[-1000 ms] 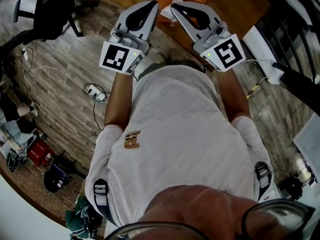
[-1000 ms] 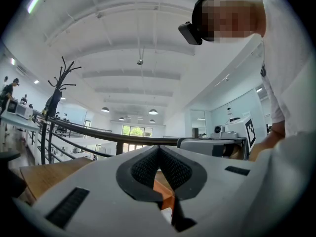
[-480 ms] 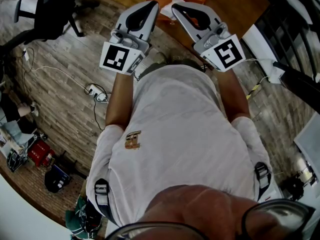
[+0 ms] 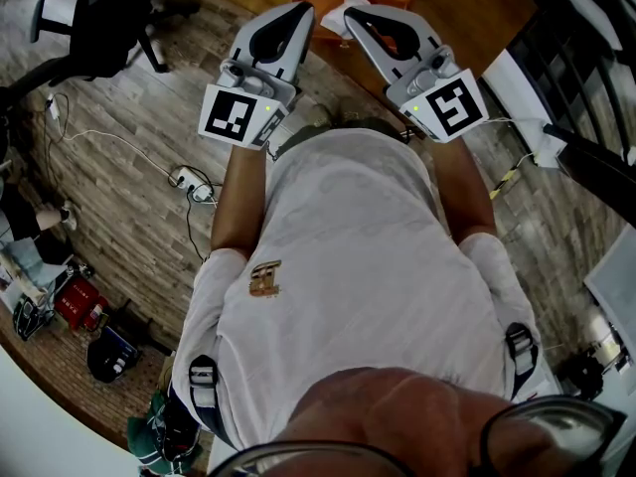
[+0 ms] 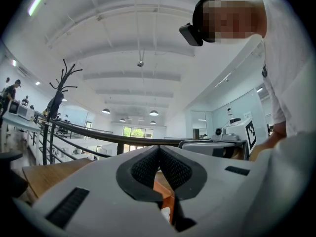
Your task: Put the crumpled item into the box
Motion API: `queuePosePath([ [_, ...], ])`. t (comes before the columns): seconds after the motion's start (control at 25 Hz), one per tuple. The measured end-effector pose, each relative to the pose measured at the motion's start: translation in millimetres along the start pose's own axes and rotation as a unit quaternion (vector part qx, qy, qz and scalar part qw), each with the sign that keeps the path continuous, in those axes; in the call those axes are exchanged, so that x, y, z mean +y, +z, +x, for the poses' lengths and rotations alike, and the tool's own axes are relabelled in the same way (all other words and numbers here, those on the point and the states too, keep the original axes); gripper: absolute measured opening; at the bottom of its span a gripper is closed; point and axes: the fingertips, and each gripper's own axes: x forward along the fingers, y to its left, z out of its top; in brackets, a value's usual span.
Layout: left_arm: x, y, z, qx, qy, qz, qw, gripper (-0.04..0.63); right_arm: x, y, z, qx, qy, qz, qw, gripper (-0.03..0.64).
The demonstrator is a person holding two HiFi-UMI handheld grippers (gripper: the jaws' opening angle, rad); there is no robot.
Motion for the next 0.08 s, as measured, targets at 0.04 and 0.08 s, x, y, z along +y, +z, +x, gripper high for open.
queuePosePath([
  [0.04,-0.4,0.6,-0.8,0.000,0.001,0.000,1.0000,0.020,0.5,0.2,-0.4,0.001,0.000,0.000,1.000,0.032],
  [0.08,-0.7,1.2,-1.6,0.000,0.001,0.000,1.0000,0.020,1.0,0.4,-0.8,0.001,0.000,-0.001,1.000,0.032],
])
